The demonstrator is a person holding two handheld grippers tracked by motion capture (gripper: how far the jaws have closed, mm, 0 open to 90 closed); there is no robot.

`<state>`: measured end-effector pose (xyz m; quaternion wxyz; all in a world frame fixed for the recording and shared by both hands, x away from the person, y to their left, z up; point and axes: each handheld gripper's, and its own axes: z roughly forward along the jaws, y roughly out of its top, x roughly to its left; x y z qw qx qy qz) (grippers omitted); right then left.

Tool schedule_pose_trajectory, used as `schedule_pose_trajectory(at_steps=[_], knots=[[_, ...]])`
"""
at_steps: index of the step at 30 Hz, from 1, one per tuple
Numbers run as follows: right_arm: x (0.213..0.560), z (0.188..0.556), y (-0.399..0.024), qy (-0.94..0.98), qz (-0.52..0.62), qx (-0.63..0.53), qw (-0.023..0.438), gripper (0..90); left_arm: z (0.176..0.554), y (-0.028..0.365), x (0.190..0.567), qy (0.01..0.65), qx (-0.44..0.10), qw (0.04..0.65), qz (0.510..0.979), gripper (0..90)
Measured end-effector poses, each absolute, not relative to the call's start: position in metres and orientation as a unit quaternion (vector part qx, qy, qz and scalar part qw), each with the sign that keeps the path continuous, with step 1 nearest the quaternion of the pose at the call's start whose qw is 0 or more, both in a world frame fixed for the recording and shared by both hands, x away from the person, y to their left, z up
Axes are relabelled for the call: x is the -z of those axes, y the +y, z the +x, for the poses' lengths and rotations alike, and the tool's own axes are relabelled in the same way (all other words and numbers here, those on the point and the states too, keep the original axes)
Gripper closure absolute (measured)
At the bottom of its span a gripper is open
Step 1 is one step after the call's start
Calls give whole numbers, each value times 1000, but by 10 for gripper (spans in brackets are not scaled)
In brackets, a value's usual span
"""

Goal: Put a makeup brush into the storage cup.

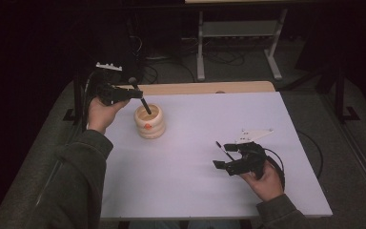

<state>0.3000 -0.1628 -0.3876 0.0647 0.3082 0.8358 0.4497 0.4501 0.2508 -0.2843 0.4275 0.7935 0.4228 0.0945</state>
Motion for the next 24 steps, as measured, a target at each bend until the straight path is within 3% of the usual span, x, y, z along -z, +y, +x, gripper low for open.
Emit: schedule_pose_trajectory(at_steps=[24], knots=[[387, 301, -164, 835, 307, -451, 69, 235, 453, 254, 325, 457, -91, 409, 785, 766]])
